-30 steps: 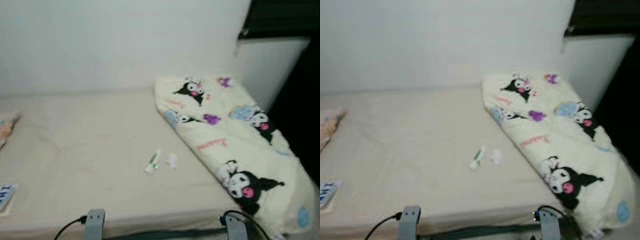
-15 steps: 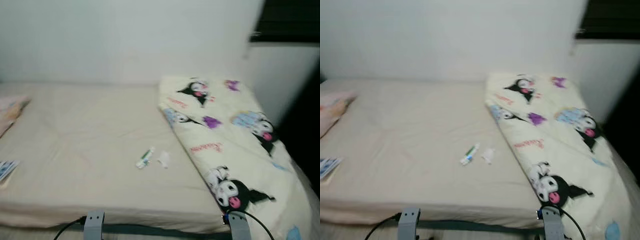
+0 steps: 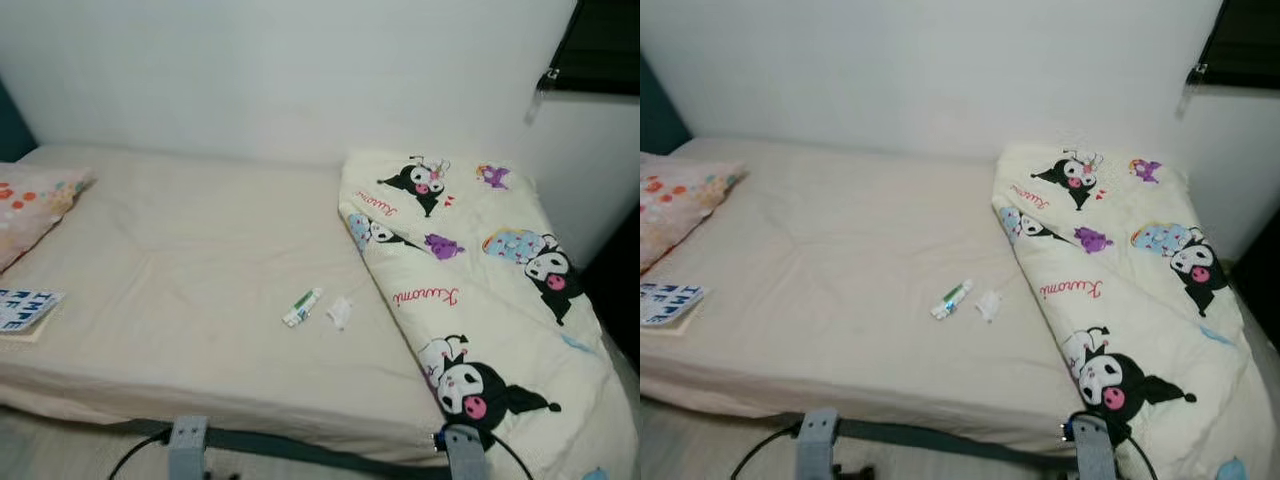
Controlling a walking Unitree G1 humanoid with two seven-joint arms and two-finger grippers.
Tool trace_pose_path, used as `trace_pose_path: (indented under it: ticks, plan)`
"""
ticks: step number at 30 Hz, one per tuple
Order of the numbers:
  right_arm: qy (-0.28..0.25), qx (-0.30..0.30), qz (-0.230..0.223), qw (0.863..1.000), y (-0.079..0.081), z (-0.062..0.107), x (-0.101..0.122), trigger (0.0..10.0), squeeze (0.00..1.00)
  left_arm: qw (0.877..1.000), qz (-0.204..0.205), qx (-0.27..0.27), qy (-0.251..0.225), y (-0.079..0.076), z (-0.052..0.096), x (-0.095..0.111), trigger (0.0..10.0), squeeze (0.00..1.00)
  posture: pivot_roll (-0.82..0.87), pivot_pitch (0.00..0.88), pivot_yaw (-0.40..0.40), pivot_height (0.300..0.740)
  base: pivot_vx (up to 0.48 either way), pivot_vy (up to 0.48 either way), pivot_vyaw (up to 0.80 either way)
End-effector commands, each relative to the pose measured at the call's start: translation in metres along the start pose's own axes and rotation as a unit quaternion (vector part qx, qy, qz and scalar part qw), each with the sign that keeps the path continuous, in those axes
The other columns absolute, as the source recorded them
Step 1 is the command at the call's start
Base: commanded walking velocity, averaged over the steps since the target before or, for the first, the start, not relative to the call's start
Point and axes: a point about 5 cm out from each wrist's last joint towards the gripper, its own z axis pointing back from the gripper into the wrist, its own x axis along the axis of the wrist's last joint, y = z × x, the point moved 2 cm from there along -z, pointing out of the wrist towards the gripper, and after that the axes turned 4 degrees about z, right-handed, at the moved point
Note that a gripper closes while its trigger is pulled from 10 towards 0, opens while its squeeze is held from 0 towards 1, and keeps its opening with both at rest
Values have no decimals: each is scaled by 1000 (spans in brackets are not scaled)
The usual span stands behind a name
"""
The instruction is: Clean up the room
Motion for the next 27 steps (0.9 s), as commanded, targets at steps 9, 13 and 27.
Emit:
trace_pose_path:
  ticks: [9, 13, 27]
  plan:
    - [11, -9, -7, 1000, -1, 0, -3, 10000, 0, 1000, -1, -14, -27, 0, -2, 18, 10000, 0, -63, 86, -16, 740, 0, 0, 0]
    - [13, -12, -5, 1000, -1, 0, -5, 10000, 0, 999, 0, -22, -27, -1, -1, 17, 10000, 0, -62, 87, -17, 740, 68, 0, 0]
    - [17, -16, -7, 1000, -3, 1, -7, 10000, 0, 999, 6, -29, -25, -5, -1, 13, 10000, 0, -64, 90, -19, 740, 310, 0, -317]
